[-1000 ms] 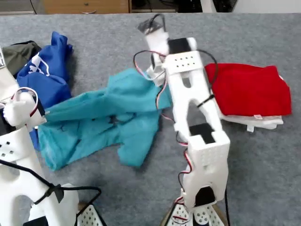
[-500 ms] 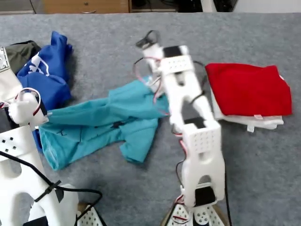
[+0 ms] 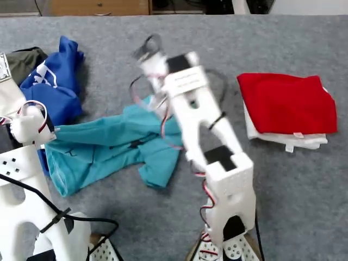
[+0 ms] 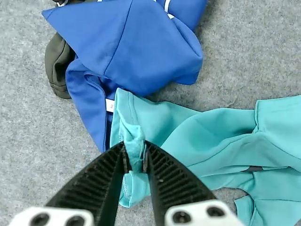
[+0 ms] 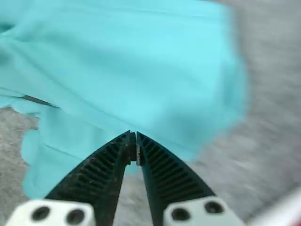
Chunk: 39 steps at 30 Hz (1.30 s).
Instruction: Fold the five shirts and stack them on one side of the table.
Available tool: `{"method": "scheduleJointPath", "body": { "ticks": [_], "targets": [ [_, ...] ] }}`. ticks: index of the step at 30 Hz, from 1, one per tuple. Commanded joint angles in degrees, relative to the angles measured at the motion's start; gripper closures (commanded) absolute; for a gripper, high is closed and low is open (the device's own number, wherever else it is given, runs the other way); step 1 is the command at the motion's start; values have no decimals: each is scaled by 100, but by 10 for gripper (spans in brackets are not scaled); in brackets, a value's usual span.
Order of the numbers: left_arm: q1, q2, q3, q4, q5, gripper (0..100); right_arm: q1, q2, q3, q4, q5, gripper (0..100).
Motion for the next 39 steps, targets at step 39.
{"method": "scheduleJointPath", "body": {
  "ticks": [39],
  "targets": [
    [-396, -48, 2242, -2497, 0, 981, 585, -2958, 2044, -1609, -105, 886]
  ]
}}
